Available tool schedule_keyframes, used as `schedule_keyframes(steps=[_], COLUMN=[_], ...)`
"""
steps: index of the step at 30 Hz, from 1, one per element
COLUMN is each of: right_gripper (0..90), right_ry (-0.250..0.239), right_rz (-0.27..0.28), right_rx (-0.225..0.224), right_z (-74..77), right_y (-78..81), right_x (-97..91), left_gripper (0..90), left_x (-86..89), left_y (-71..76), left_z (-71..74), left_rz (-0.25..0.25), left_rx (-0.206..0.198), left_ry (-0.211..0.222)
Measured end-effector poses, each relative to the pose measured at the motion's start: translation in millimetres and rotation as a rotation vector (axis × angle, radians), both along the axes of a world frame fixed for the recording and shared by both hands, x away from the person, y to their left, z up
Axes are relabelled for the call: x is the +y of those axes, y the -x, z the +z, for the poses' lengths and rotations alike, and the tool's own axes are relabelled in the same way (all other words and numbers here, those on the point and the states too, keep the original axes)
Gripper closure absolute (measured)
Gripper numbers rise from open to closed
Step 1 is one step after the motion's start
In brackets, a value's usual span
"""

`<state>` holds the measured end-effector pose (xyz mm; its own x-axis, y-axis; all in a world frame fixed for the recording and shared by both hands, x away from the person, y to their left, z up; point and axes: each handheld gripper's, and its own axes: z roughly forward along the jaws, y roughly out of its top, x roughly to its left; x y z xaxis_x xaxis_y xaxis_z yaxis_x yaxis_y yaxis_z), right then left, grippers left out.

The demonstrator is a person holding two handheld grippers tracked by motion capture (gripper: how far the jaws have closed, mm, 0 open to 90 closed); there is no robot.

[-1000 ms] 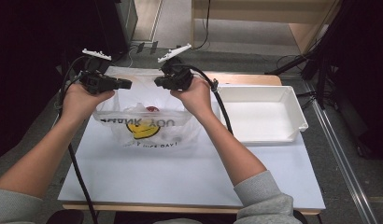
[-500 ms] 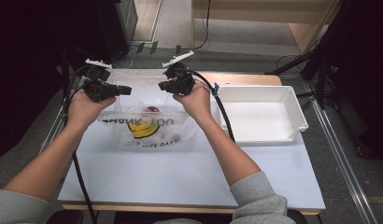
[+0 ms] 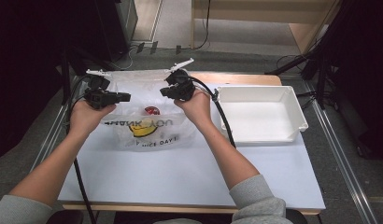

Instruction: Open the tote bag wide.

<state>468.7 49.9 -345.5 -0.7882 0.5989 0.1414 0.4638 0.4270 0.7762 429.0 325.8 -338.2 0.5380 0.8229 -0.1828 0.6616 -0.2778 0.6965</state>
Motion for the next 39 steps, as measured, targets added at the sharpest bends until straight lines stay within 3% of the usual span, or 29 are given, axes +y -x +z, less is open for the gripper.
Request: schedule_keyframes(steps=[9,17,28,39], right_gripper=[90.0,90.0,90.0,90.0], right_ry=[-0.005,-0.013,-0.007,0.004], right_rz=[-0.006,-0.028,-0.045,-0.064], right_rx=[0.01,0.029,0.042,0.059], right_z=[-12.4,-28.0,-46.9,-63.4], right_y=[-2.1,-4.3,-3.5,-3.5], right_x=[-0.9,-4.2,-5.7,-11.1], left_gripper=[83.2,83.4,90.0,90.0], left_x=[6.3,5.8,9.9,13.9], left_y=[-0.3,2.9,2.3,6.5], left_z=[-17.5,-30.8,-47.9,-69.5], left_rz=[0.024,0.027,0.039,0.054], left_rx=[0.015,-0.003,0.031,0.067], left_ry=[0.025,0.025,0.044,0.026])
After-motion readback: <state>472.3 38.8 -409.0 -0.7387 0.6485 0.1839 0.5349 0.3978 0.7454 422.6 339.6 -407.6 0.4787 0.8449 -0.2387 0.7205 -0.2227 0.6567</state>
